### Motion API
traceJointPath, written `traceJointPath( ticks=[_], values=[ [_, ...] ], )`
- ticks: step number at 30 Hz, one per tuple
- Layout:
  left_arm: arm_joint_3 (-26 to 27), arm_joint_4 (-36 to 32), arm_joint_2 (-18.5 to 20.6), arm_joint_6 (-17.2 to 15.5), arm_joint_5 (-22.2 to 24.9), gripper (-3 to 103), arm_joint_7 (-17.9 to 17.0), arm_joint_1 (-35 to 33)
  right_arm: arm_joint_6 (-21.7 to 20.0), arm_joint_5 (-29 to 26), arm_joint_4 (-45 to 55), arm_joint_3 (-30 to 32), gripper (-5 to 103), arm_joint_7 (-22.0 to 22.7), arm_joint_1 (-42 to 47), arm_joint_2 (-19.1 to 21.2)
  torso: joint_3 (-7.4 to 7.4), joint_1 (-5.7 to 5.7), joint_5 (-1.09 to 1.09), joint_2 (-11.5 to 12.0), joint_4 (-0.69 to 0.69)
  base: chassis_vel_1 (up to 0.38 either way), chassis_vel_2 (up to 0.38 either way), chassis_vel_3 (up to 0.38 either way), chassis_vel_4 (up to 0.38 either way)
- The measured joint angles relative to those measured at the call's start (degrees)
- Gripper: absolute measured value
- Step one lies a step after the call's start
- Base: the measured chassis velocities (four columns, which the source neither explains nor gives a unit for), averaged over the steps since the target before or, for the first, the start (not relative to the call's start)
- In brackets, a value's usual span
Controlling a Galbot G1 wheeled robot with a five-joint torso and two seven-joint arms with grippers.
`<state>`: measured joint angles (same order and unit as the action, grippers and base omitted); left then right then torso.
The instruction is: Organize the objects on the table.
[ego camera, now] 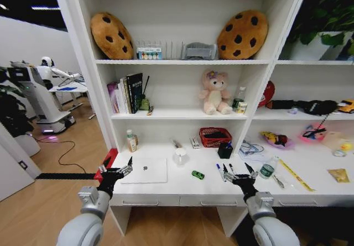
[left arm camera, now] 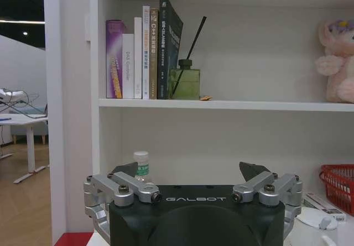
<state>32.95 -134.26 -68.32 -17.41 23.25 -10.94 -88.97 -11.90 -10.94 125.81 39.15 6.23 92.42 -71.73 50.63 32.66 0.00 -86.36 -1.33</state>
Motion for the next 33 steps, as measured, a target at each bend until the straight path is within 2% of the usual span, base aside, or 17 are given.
traceJointPath(
  ticks=[33],
  values=[
    [-0.01,0.04,0.0,0.04,0.01,100,0.09,0.01,2.7,0.82,2.38,1.03,100,-1.49,3.97,-1.65,0.0,0.0,0.01,-0.01,-0.01,-0.12,-0.118,0.12,0.126]
  ],
)
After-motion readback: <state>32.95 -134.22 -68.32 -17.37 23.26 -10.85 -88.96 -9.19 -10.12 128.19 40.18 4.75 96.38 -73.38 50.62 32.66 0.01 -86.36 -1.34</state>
